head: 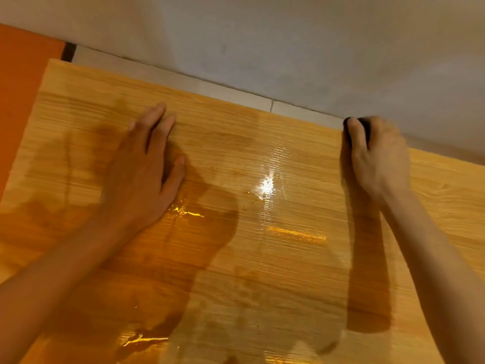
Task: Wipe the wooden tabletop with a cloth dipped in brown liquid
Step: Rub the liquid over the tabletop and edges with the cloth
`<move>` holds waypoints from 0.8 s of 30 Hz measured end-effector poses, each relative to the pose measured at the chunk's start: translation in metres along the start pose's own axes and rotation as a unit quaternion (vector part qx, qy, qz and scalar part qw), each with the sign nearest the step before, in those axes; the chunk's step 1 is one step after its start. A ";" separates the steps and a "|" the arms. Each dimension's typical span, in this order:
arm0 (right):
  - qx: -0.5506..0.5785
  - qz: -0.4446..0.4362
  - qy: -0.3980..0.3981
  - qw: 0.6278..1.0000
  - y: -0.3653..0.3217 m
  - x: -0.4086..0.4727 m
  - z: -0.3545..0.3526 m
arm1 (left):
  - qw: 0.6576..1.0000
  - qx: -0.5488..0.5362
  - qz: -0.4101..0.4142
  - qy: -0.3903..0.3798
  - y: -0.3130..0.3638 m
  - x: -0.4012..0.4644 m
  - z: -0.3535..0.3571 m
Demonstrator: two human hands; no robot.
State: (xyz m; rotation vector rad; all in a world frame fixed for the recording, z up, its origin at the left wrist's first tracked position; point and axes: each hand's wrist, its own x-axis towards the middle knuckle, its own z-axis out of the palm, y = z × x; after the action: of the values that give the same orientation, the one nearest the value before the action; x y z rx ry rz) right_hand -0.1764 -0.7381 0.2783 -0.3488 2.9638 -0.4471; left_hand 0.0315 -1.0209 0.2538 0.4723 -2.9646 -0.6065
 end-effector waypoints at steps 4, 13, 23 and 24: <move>-0.026 -0.079 -0.005 0.997 -0.088 0.006 0.029 | 1.000 -0.003 0.009 0.006 -0.002 0.003 -0.003; 0.022 -0.145 -0.108 0.983 -0.134 0.017 0.046 | 1.000 -0.013 0.018 0.015 -0.004 0.000 0.001; -0.037 -0.016 -0.045 0.998 -0.125 0.011 0.037 | 1.000 -0.015 0.004 0.011 -0.002 0.001 -0.001; -0.037 -0.034 -0.055 0.997 -0.153 0.010 0.049 | 1.000 -0.017 0.005 0.015 -0.001 0.001 -0.001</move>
State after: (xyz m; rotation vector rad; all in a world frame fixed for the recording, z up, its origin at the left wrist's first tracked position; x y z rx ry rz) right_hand -0.1467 -0.8960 0.2772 -0.4673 2.8729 -0.3143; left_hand 0.0309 -1.0230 0.2544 0.4604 -2.9212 -0.6410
